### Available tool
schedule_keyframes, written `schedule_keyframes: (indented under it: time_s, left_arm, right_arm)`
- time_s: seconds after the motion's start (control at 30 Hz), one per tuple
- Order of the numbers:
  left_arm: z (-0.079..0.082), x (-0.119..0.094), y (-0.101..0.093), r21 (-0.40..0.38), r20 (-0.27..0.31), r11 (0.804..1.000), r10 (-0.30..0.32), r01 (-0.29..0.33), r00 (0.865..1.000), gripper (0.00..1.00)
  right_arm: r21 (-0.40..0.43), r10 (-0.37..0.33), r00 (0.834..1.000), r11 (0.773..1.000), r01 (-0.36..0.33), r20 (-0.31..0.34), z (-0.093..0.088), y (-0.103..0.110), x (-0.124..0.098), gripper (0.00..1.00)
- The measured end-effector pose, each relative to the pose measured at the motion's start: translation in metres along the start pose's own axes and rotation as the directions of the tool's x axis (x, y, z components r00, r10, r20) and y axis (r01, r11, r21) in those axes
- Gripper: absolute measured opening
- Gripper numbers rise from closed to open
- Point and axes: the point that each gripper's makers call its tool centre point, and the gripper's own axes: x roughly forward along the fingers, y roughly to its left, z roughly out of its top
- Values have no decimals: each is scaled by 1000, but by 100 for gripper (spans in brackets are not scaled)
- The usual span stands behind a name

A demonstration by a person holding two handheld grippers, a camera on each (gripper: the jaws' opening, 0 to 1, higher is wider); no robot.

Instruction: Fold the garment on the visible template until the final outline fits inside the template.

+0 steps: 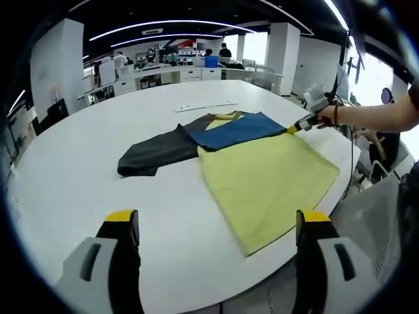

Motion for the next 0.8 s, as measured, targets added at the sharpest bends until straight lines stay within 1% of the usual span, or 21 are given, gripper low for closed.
schedule_keyframes:
  time_s: [0.23, 0.8]
  left_arm:
    - [-1, -1, 4, -12, 0, 1000, 11, -11, 1000, 97]
    - [0, -1, 14, -37, 12, 999, 27, -26, 1000, 94]
  right_arm:
    - [-4, 1, 1000, 1000, -1, -7, -1, -3, 0, 0]
    - [-11, -18, 999, 1000, 18, -29, -7, -22, -7, 0]
